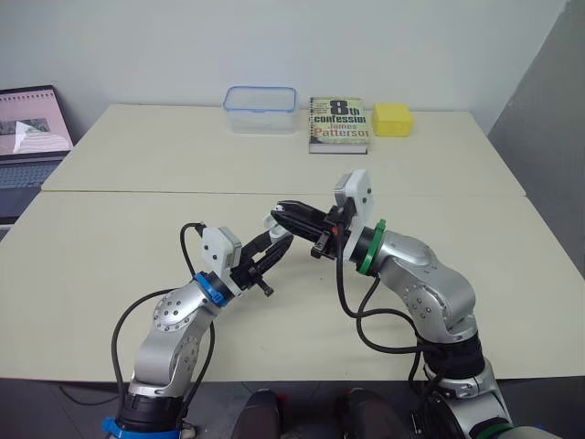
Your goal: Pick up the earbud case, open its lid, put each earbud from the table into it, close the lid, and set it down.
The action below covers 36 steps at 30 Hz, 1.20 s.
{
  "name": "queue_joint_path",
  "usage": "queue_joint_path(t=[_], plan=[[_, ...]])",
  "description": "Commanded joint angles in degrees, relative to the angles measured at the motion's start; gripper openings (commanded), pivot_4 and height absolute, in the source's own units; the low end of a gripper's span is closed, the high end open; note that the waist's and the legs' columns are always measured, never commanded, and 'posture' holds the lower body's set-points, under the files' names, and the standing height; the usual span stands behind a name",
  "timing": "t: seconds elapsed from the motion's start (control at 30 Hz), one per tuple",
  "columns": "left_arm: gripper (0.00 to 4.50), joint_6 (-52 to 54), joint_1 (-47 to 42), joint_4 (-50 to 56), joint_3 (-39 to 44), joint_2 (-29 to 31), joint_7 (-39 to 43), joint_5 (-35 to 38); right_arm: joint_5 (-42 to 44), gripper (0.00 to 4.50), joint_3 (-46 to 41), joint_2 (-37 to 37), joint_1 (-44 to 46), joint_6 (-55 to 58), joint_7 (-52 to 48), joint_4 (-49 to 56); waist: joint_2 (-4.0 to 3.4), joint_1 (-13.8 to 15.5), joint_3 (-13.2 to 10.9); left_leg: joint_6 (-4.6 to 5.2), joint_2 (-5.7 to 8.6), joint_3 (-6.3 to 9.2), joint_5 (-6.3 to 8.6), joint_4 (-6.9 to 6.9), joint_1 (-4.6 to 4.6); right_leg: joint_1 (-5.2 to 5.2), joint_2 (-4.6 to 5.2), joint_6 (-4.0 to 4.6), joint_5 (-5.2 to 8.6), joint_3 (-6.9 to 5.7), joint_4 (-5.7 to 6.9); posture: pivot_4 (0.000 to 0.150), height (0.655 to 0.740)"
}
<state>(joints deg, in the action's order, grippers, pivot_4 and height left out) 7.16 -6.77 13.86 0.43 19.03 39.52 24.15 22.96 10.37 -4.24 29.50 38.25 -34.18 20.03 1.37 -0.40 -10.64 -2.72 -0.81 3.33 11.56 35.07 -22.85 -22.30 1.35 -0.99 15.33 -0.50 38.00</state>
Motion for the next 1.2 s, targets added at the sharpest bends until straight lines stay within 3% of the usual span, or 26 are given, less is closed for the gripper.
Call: queue_joint_path(t=[0.03,0.83,1.1,1.2], plan=[[0.77,-1.66,-0.13,0.60,0.12,-0.40,0.43,0.20,-0.87,0.40,1.15,-0.19,-0.70,-3.17,0.55,-0.09,0.00,0.02,0.00,0.00,0.00,0.00,0.00,0.00,-0.01,0.00,0.00,0.00,0.00,0.00,0.00,0.150,0.7400],[0.77,-0.76,-0.95,2.12,-0.16,-1.70,-1.55,-0.07,-4.32,0.40,7.96,1.15,-5.46,-8.01,3.31,-2.32,0.00,-0.02,0.00,0.00,-0.01,0.02,0.00,-0.01,-0.01,0.00,-0.01,0.00,0.00,-0.01,-0.01,0.150,0.7400],[0.77,-0.32,-0.96,2.56,-0.34,-1.64,-2.11,-0.14,-5.57,3.13,6.79,-1.47,-4.79,-8.78,3.48,-1.24,0.00,-0.02,0.00,0.00,-0.01,0.02,0.00,-0.01,-0.01,0.00,-0.01,0.00,0.00,-0.02,-0.01,0.150,0.7400],[0.77,-0.20,-1.01,2.41,-0.28,-1.51,-2.33,-0.20,-3.74,3.18,4.39,-4.74,-4.61,-6.37,2.36,2.65,0.00,0.12,0.00,0.00,0.00,0.03,0.00,-0.01,-0.02,0.00,0.00,0.00,0.00,-0.02,-0.03,0.150,0.7400]])
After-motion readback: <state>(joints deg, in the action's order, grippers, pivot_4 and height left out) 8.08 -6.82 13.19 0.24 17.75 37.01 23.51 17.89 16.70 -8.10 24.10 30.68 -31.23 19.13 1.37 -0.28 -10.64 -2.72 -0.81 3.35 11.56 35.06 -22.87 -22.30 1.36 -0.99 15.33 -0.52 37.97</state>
